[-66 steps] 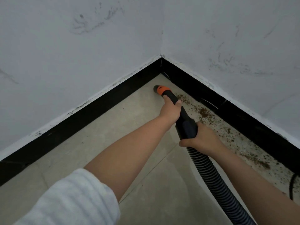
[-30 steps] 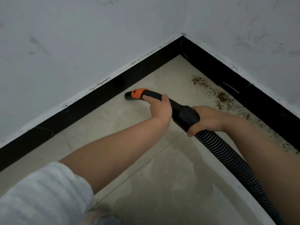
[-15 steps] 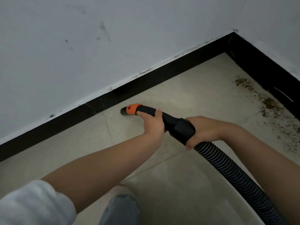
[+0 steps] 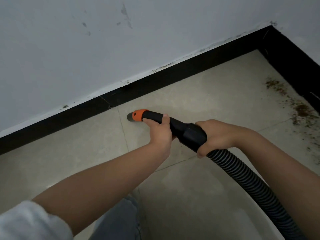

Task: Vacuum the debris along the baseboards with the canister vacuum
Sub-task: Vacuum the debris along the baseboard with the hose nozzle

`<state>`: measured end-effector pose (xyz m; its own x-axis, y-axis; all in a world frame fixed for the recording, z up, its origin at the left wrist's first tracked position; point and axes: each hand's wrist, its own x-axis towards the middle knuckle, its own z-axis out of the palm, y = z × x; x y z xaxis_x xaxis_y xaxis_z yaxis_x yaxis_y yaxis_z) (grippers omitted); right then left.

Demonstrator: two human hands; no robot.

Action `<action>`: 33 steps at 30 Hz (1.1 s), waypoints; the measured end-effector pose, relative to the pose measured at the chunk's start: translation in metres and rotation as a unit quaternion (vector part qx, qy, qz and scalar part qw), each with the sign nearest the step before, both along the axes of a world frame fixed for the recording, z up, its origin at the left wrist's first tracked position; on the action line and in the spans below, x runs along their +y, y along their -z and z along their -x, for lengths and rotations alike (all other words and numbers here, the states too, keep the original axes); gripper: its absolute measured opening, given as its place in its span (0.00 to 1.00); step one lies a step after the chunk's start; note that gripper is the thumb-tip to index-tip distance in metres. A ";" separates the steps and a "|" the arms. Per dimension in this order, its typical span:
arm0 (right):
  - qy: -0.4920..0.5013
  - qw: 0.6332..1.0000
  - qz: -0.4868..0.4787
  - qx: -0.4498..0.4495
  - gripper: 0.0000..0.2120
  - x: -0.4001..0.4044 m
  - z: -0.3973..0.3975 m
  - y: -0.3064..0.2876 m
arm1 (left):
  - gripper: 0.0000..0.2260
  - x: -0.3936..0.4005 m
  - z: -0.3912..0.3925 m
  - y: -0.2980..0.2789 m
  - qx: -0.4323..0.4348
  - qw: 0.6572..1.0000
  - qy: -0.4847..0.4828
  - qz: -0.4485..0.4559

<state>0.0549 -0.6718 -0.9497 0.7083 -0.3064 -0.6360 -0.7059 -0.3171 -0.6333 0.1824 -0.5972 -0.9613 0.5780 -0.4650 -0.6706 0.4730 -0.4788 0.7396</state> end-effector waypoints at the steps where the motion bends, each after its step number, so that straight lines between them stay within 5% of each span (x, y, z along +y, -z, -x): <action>1: 0.014 1.000 -0.002 0.000 0.24 -0.003 0.007 -0.001 | 0.32 -0.008 0.007 0.000 -0.001 1.000 0.006 -0.008; 10: 0.069 0.996 -0.045 0.037 0.42 -0.031 0.083 -0.010 | 0.38 -0.040 0.082 0.004 0.030 0.998 0.049 -0.032; 25: 0.037 0.999 -0.026 0.008 0.19 0.023 0.016 -0.008 | 0.29 0.007 0.022 0.014 -0.019 0.997 -0.053 -0.057; 33: 0.150 0.987 0.053 0.018 0.23 0.015 0.059 -0.006 | 0.30 -0.039 0.054 0.006 -0.037 0.991 0.125 -0.035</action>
